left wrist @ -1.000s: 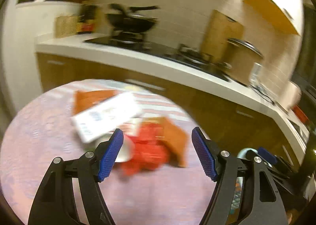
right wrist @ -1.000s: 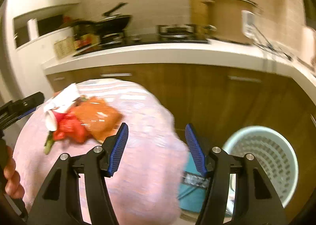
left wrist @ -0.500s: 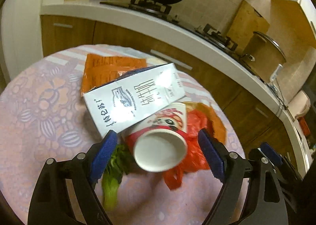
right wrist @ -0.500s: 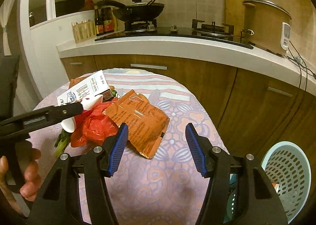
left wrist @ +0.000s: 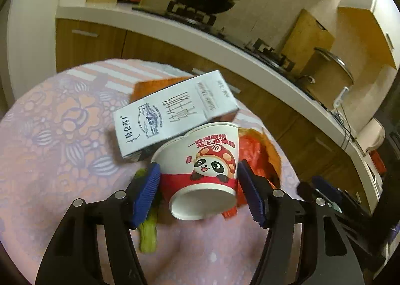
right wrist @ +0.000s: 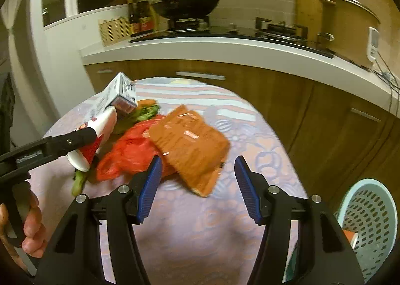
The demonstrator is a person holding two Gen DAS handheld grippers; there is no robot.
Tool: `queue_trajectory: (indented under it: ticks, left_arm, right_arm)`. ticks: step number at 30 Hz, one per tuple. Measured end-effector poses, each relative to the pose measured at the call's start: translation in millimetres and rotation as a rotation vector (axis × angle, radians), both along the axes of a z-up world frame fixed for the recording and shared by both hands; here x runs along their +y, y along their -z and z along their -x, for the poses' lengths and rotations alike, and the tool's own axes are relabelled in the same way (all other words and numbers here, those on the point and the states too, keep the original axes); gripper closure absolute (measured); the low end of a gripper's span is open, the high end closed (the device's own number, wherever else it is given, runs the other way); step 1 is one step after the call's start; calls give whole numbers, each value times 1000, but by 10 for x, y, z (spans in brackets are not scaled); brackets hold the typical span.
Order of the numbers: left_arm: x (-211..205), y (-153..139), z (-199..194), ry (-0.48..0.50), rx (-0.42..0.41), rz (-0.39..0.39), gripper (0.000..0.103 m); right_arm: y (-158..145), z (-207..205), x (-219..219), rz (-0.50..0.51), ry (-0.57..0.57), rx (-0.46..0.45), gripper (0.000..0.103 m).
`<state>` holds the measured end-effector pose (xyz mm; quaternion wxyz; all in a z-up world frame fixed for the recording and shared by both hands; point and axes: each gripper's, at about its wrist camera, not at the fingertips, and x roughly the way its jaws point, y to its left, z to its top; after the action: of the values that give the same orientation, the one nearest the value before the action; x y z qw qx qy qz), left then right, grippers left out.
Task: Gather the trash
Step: 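Grasp the red-white noodle cup with left tool while right tool grasps orange snack packet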
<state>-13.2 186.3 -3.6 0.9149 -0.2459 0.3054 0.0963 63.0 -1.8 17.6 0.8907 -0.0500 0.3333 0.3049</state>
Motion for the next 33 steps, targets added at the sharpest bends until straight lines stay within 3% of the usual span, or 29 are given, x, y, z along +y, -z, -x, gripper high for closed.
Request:
queue_trajectory:
  ticks: [6, 8, 13, 24, 29, 30, 31, 33]
  left_arm:
    - [111, -34, 274, -57, -27, -15, 46]
    - [222, -26, 356, -84, -36, -4, 56]
    - [373, -50, 476, -88, -68, 13, 62]
    - [357, 7, 421, -47, -76, 6, 61]
    - [272, 112, 280, -10, -24, -3, 45]
    - [245, 129, 263, -10, -15, -14, 43]
    - [217, 149, 234, -8, 2, -31, 39]
    - [209, 196, 192, 0, 28, -32, 34]
  right_arm:
    - [26, 69, 178, 15, -31, 2, 47]
    - [49, 20, 190, 22, -17, 7, 47]
    - [173, -153, 224, 76, 29, 9, 47]
    - [406, -528, 450, 146, 34, 66, 46]
    - [434, -590, 447, 140, 23, 89, 47]
    - [432, -589, 436, 134, 23, 92, 53]
    - [430, -582, 425, 126, 18, 94, 69]
    - [425, -568, 405, 119, 11, 101, 76]
